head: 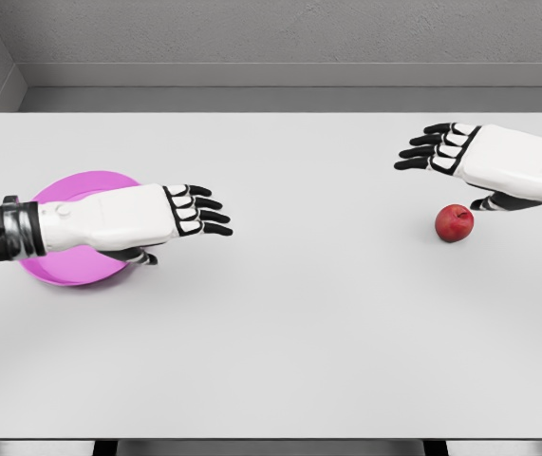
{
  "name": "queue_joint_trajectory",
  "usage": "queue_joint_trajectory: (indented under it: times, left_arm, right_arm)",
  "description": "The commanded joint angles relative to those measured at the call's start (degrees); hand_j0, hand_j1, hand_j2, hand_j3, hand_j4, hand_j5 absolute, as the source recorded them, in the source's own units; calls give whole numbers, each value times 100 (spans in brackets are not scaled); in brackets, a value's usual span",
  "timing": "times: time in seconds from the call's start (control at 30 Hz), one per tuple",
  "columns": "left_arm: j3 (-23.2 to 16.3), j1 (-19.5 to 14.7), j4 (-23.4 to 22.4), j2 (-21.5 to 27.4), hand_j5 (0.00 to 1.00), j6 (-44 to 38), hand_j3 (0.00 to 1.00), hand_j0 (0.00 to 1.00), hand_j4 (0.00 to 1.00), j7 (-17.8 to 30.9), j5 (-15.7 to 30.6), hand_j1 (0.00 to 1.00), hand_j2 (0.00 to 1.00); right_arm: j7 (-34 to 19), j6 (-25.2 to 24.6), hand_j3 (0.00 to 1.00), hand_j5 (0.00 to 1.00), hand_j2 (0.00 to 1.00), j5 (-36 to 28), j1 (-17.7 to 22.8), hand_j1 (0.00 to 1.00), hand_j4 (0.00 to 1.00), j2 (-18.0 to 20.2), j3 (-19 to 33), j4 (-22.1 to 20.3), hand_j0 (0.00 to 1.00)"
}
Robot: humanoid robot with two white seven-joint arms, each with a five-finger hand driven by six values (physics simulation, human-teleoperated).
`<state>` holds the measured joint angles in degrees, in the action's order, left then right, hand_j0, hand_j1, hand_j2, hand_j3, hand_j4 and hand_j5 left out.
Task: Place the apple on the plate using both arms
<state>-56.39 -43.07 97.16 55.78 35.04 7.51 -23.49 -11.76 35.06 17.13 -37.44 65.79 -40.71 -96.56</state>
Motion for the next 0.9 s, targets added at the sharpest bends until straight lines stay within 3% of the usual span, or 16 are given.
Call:
queue_joint_trajectory:
  times: [0.0, 0.1, 0.17, 0.23, 0.3, 0.37, 0.5, 0.6, 0.87]
  left_arm:
    - [23, 0, -12, 3, 100, -4, 100, 100, 100, 101, 28, 100, 100]
    - [418, 202, -21, -59, 100, -4, 100, 100, 100, 558, 37, 100, 100]
    - [1331, 878, -12, -59, 100, -4, 100, 100, 100, 761, 55, 100, 100]
    - [1658, 1178, -12, -76, 100, -4, 100, 100, 100, 998, 63, 100, 100]
    - [1667, 1186, -21, -129, 100, -4, 100, 100, 100, 1007, 55, 100, 100]
    - [1667, 1187, -21, -138, 100, -4, 100, 100, 100, 1103, 55, 100, 100]
    - [1667, 1187, -21, -173, 100, -4, 100, 100, 100, 1121, 63, 100, 100]
    - [1667, 1187, -21, -269, 100, -4, 100, 100, 100, 1183, 55, 100, 100]
    - [1667, 1116, 23, -349, 100, -4, 100, 100, 100, 1420, 55, 100, 100]
  right_arm:
    - [-11, -6, 100, 100, 100, -43, -9, 100, 100, 4, 2, -12, 100]
    - [-11, -6, 100, 100, 100, -95, -18, 100, 100, 39, 2, -3, 100]
    - [-11, -6, 100, 100, 100, -148, -9, 100, 100, 57, 2, -3, 100]
    - [-11, -6, 100, 100, 100, -192, 0, 100, 100, 109, 11, 41, 100]
    - [-195, -6, 100, 100, 100, -569, 53, 100, 100, 276, -16, 190, 100]
    - [-1178, -6, 100, 100, 100, -1447, 97, 100, 100, 303, -94, 410, 100]
    - [-2324, -6, 100, 100, 100, -2362, 141, 100, 100, 329, -288, 604, 100]
    - [-2324, -6, 100, 100, 100, -3242, 141, 100, 100, 320, -323, 674, 100]
    - [-2324, -6, 100, 100, 100, -3849, 132, 100, 100, 75, -235, 849, 100]
